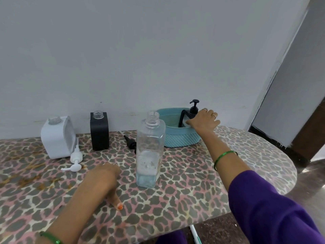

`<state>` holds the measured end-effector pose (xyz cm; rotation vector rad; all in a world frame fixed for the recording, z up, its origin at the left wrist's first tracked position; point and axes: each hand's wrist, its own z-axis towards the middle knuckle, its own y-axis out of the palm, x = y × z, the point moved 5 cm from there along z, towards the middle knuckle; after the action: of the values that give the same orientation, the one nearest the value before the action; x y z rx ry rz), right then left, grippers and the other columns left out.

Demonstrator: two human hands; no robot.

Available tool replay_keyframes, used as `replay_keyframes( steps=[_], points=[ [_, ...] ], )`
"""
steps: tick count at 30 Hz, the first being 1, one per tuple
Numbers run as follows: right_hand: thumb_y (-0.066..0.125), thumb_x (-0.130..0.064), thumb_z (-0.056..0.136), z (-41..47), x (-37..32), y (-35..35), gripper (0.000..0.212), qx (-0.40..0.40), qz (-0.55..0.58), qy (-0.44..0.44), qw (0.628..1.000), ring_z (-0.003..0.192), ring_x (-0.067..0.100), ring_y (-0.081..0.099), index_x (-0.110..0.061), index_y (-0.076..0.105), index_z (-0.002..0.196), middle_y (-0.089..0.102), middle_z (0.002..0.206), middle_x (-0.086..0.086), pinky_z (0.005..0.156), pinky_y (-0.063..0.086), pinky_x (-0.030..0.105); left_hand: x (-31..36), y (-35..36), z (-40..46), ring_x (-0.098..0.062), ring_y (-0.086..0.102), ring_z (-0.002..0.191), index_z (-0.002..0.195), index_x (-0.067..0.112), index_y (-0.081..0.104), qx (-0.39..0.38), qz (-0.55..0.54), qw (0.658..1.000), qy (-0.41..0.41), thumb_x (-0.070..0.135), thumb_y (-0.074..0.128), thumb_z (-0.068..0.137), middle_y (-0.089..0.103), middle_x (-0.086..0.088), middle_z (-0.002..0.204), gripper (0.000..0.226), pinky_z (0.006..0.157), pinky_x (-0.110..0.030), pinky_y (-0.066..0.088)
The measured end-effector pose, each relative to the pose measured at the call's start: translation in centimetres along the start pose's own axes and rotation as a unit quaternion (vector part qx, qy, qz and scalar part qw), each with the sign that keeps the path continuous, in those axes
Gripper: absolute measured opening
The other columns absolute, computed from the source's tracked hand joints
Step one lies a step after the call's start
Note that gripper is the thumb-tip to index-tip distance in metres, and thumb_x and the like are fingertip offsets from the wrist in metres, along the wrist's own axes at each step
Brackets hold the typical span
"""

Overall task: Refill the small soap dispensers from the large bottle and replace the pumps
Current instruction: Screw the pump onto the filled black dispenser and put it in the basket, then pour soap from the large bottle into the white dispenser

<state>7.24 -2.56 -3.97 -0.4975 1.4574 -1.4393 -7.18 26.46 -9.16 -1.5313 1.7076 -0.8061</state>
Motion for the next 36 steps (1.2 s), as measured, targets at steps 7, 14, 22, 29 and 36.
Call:
replay_keyframes(
  steps=[7,14,22,29,36],
  points=[
    [0.058,-0.037,0.091,-4.9,1.3,-4.0,0.047,0.07,0.328,-0.069,0.94,0.113,0.025,0.046,-0.007,0.047,0.126,0.046,0.128,0.013,0.09,0.039,0.031,0.9,-1.1,0.3,-0.021,0.046,0.126,0.139,0.013,0.037,0.009,0.011,1.0,0.01,0.037,0.077,0.077,0.045,-0.005,0.14,0.077,0.104,-0.031,0.038],
    [0.051,-0.079,0.074,-17.4,1.3,-1.3,0.075,-0.15,0.512,-0.169,0.829,0.12,0.003,0.052,-0.036,0.039,0.133,0.048,0.134,-0.018,0.091,0.049,0.02,0.8,-1.2,0.3,-0.022,0.049,0.123,0.136,0.012,0.042,0.028,0.002,1.0,0.015,0.031,0.075,0.08,0.049,-0.008,0.137,0.067,0.101,-0.033,0.04],
    [0.086,-0.055,0.056,-20.5,-1.5,3.7,0.107,-0.211,0.504,-0.216,0.809,0.128,-0.001,0.044,-0.051,0.021,0.14,0.041,0.141,-0.019,0.107,0.04,0.031,-0.6,0.3,-1.2,-0.021,0.05,0.114,0.126,0.015,0.047,0.093,-0.041,0.994,0.036,0.043,0.074,0.077,0.053,-0.005,0.126,0.063,0.098,-0.034,0.041],
    [0.089,-0.04,0.055,-21.3,-2.9,3.4,0.099,-0.159,0.511,-0.212,0.818,0.115,-0.002,0.051,-0.037,0.032,0.136,0.049,0.129,-0.014,0.104,0.044,0.034,-2.7,1.9,-1.7,-0.019,0.053,0.107,0.127,0.02,0.05,0.17,-0.101,0.979,0.046,0.064,0.072,0.068,0.058,-0.002,0.121,0.077,0.093,-0.034,0.045],
    [0.091,-0.045,0.051,-24.8,-5.7,4.3,0.093,-0.197,0.545,-0.248,0.776,0.112,-0.003,0.057,-0.048,0.039,0.128,0.057,0.12,-0.025,0.097,0.05,0.035,-4.0,2.9,-2.3,-0.018,0.058,0.104,0.124,0.02,0.054,0.205,-0.176,0.961,0.057,0.059,0.073,0.07,0.062,-0.001,0.12,0.069,0.09,-0.038,0.05]
  ],
)
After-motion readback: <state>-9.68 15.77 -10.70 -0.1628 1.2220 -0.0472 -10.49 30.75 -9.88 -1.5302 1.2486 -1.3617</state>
